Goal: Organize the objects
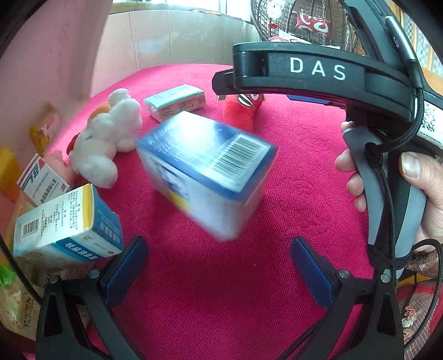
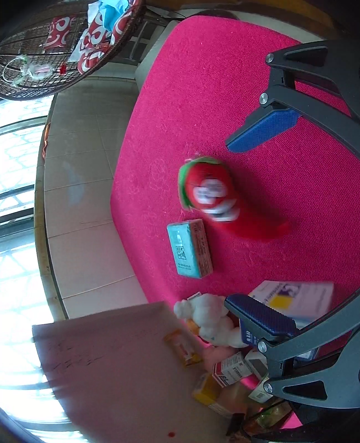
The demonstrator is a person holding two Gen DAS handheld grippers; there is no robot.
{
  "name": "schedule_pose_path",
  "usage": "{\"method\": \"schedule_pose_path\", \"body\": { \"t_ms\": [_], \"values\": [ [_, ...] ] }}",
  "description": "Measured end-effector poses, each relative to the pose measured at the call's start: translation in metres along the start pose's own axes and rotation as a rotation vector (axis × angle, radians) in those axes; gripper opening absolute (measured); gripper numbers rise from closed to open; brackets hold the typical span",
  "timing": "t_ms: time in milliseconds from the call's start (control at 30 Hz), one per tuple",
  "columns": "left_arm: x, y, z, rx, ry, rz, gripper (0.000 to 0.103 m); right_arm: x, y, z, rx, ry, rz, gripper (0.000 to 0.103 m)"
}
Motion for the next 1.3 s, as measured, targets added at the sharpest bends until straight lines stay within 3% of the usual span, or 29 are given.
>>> {"method": "schedule_pose_path", "body": {
  "t_ms": [1300],
  "values": [
    [-0.034, 0.044, 0.045, -0.001, 0.003, 0.001, 0.103, 0.003, -0.009, 0.000, 0.017, -0.002, 0.049, 0.103]
  ]
}}
Point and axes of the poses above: each gripper's, at about its wrist camera, not at the fingertips, and y roughly against the way its jaws point, z to its left, x to its underside, the point moved 9 cm from there along -y, roughly the way its jaws point, and after that the axes turned 13 degrees about -y, right-handed, at the moved point
